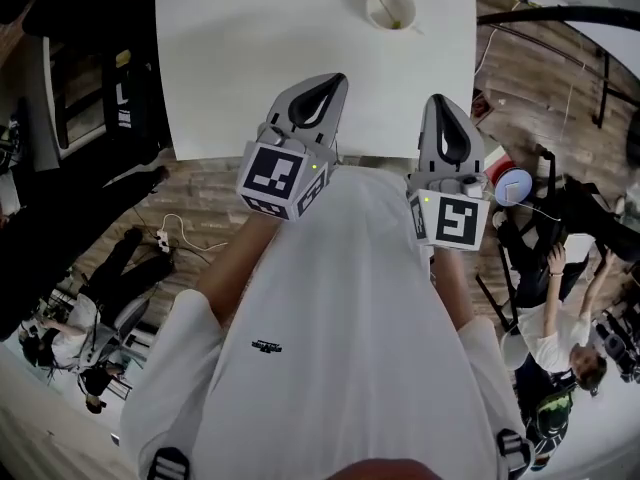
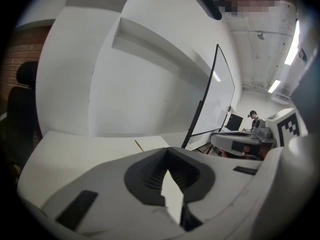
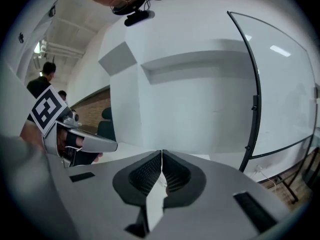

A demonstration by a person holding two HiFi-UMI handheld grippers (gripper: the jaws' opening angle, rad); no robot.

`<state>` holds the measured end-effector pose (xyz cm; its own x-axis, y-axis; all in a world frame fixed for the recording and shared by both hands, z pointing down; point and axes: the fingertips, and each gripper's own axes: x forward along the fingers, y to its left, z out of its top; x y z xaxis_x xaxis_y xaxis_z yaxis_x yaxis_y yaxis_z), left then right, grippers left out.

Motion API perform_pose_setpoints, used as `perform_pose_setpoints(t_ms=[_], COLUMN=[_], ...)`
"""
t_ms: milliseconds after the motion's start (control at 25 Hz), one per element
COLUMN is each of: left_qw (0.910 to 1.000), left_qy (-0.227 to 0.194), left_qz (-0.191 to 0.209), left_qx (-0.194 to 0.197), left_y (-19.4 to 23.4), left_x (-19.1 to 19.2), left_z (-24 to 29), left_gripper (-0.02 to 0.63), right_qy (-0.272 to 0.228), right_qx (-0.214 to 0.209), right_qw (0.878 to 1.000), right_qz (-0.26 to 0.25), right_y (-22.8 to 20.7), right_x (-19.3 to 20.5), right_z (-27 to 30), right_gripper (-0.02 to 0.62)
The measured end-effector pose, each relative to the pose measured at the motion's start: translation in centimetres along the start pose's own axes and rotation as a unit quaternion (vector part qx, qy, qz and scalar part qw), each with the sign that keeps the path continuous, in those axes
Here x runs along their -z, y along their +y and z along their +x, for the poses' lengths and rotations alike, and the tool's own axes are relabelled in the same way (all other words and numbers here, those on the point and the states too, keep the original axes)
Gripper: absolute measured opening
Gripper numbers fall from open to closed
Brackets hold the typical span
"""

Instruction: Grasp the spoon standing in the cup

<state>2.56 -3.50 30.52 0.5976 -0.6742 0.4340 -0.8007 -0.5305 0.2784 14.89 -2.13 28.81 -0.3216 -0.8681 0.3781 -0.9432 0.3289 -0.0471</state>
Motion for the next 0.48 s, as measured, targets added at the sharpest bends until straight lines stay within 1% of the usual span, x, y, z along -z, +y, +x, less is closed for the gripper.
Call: perform_pose_setpoints(t_ms=[200, 360, 480], left_qw=[0.9995, 0.9993, 0.9991], left_qy=[0.003, 0.006, 0.011], left_qz=[-0.024, -0.027, -0.029], left_qx=[-0.02, -0.025, -0.028], left_y=[1.3, 2.5, 3.4], left_x=[0.2, 0.4, 0.8], left_z=[0.9, 2.3, 3.2], left_gripper=[-0.005, -0.005, -0.005], right_qy=[0.015, 0.015, 0.019], right_qx=[-0.025, -0.034, -0.051], right_qw=[1.0, 0.999, 0.998], right_qz=[0.001, -0.005, -0.019], right_y=[0.0, -0.1, 0.1], right_x=[0.4, 0.4, 0.7], right_z=[3.0, 5.2, 6.9], right_gripper=[0.005, 0.005, 0.006])
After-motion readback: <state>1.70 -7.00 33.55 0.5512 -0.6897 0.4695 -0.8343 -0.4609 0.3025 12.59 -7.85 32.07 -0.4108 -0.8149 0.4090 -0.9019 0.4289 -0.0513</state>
